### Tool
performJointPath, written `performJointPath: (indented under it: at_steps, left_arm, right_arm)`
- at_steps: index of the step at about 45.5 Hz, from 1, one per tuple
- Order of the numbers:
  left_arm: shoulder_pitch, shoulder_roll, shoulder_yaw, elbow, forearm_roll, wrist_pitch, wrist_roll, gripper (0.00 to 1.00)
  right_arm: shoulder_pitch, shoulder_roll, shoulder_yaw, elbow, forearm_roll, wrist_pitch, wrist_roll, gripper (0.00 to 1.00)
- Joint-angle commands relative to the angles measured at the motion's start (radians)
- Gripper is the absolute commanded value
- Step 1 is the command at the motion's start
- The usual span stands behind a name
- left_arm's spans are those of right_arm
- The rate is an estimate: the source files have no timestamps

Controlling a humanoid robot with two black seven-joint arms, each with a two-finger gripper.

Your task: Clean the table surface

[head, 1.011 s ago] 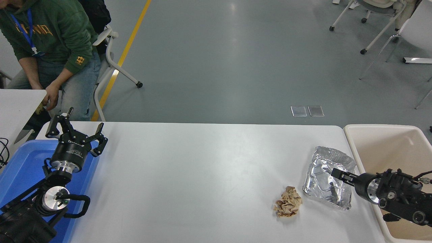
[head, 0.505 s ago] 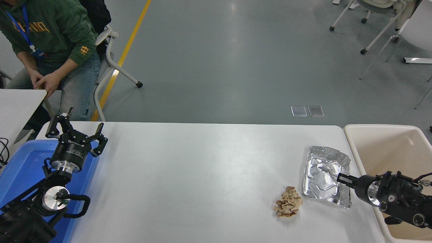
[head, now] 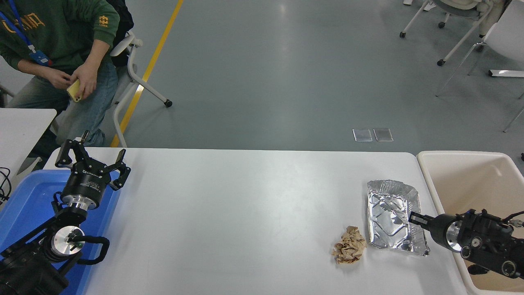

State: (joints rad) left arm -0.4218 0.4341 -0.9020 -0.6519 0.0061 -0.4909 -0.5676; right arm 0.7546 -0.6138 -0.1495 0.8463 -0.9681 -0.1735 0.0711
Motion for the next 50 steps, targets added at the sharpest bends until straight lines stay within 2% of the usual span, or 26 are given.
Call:
performJointPath:
  at_steps: [1, 23, 35, 44, 50]
  left_arm:
    - [0.000, 0.000, 0.000, 0.000, 0.000, 0.000, 0.000, 0.99]
    - [0.000, 0.000, 0.000, 0.000, 0.000, 0.000, 0.000, 0.99]
    - [0.000, 0.000, 0.000, 0.000, 0.000, 0.000, 0.000, 0.99]
    - [0.000, 0.000, 0.000, 0.000, 0.000, 0.000, 0.000, 0.99]
    - [0.000, 0.000, 0.000, 0.000, 0.000, 0.000, 0.000, 0.99]
  right_arm:
    - [0.003, -0.003, -0.001, 0.000, 0.000, 0.000, 0.012, 0.00]
    - [0.043, -0.041, 0.001, 0.000, 0.009, 0.017, 0.032, 0.00]
    - [0.104, -0.104, 0.002, 0.007, 0.016, 0.077, 0.055, 0.00]
    - [0.192, -0.167, 0.002, 0.020, 0.016, 0.170, 0.075, 0.00]
    - [0.244, -0.228, 0.004, 0.100, 0.016, 0.198, 0.076, 0.00]
